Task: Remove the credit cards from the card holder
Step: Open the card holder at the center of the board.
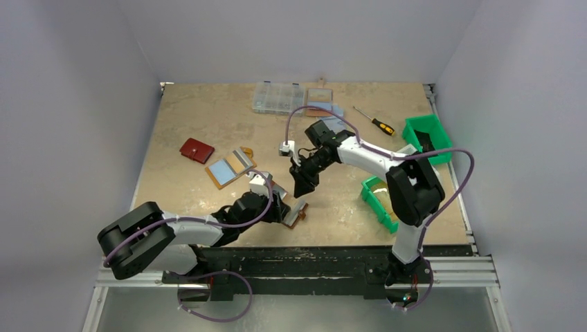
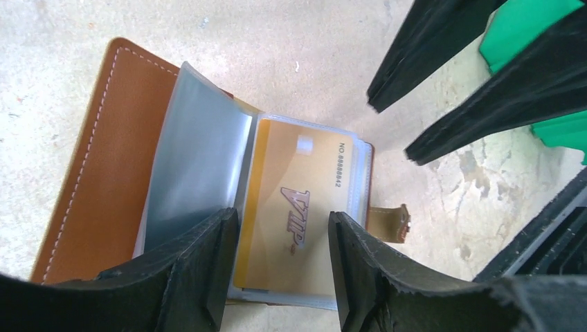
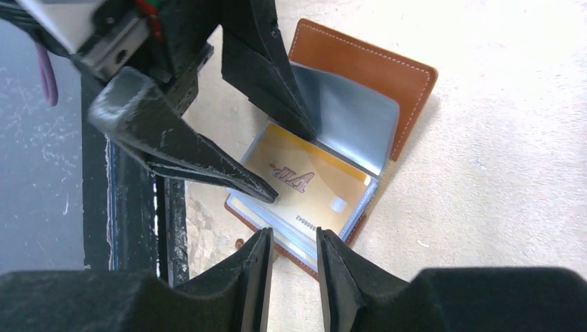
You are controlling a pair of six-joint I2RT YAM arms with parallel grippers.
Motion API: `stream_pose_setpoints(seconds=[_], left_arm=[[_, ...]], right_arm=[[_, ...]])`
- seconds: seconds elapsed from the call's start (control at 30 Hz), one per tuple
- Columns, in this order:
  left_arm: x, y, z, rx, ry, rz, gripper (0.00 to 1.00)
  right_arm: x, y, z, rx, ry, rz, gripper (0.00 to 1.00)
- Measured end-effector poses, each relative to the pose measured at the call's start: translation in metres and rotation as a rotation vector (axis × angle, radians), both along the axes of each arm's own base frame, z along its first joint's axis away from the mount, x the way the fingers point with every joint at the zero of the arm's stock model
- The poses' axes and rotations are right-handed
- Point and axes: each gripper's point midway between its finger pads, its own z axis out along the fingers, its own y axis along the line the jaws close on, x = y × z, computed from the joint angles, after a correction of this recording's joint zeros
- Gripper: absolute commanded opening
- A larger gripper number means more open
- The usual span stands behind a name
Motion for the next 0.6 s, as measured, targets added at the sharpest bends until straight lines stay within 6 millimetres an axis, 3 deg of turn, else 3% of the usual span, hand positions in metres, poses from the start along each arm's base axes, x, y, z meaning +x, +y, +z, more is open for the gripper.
stream_pose_setpoints(seconds=[0.13,0.3,0.6], left_arm=[[-0.002,-0.003,0.003,-0.032,0.017,0.001,0.55],[-0.002,-0.004,0.006,-0.074,0.048,0.035,0.55],[0.0,-0.01,0.001,-0.156,0.129,0.107,0.55]], right_arm=[[-0.008,-0.009,0.011,0.03,-0.009,-0.014,0.46],[-0.023,-0.016,0.009,0.045,0.045,-0.058,0.53],[-0.006,-0.034,0.013,0.086,-0.015,-0.132,0.52]])
